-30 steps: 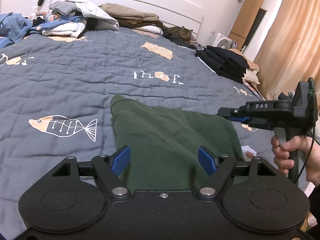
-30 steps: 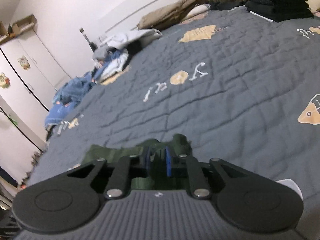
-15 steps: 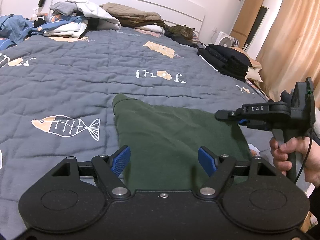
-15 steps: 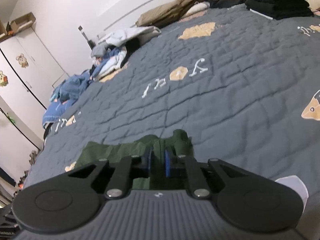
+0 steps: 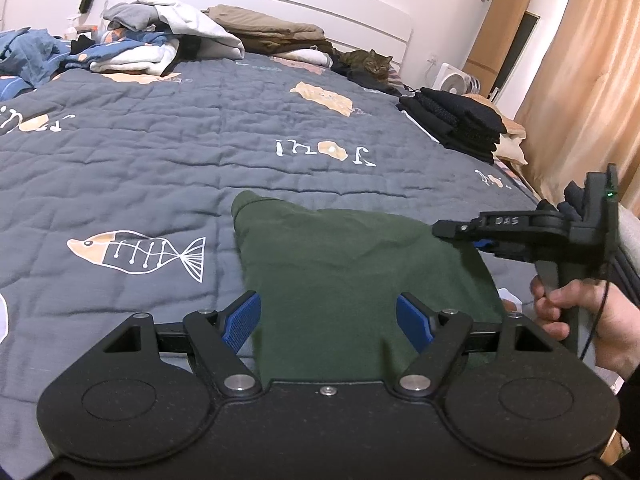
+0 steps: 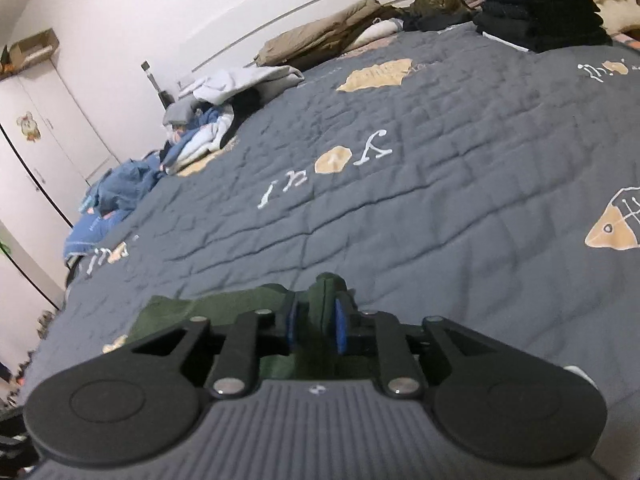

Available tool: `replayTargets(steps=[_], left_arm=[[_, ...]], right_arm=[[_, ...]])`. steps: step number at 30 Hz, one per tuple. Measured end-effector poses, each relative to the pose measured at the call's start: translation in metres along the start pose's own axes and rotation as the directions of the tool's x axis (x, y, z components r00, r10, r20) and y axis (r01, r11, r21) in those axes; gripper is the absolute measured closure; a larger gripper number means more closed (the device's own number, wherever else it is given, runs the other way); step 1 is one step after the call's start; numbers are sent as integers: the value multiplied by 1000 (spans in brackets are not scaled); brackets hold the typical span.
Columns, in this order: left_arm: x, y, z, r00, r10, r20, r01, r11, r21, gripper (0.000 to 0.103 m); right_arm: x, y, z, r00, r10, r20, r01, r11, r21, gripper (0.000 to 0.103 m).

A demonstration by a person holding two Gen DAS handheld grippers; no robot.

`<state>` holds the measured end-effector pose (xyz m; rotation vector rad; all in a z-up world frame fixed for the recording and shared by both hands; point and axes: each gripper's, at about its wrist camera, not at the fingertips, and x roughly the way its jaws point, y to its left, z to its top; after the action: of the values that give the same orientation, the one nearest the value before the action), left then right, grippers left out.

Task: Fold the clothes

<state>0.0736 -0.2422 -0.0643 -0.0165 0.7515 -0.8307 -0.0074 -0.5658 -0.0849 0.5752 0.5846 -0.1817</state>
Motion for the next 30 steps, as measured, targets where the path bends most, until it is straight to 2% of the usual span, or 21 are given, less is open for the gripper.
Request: replayTargets(steps=[4, 13, 19, 23, 26, 27, 28, 30], left_arm=[[-2, 2, 1, 1000, 0, 6, 0, 1000, -11, 29], [-4, -4, -1, 1000, -3, 17, 3, 1000, 4, 29], [-2, -6, -1, 1000, 3, 17, -3, 1000, 4, 29], [0, -6, -1, 1000, 6, 15, -6, 1000, 6, 28], [1, -6, -1, 1000, 9, 11, -9, 1000, 7, 28], [1, -5, -1, 1000, 9, 11, -9, 1000, 6, 28], [0, -4, -1, 1000, 10, 11, -10, 1000, 4, 28], [0, -3, -1, 1000, 10, 14, -10, 1000, 0, 28]], right_arm=[[-22, 1, 6, 1000, -4, 7, 4, 1000, 14, 65], [-43, 8, -19, 996, 0, -94, -3, 999, -33, 64], [-38, 11, -39, 989, -11, -149, 1, 998, -67, 63], [-38, 9, -45, 990, 10, -140, -14, 999, -32, 64], [-39, 7, -45, 992, 29, -124, -31, 1000, -7, 80], [-40, 6, -45, 992, 35, -119, -35, 999, 2, 91], [-42, 4, -43, 993, 41, -108, -39, 999, 19, 96], [-47, 2, -41, 996, 48, -79, -45, 998, 41, 97]])
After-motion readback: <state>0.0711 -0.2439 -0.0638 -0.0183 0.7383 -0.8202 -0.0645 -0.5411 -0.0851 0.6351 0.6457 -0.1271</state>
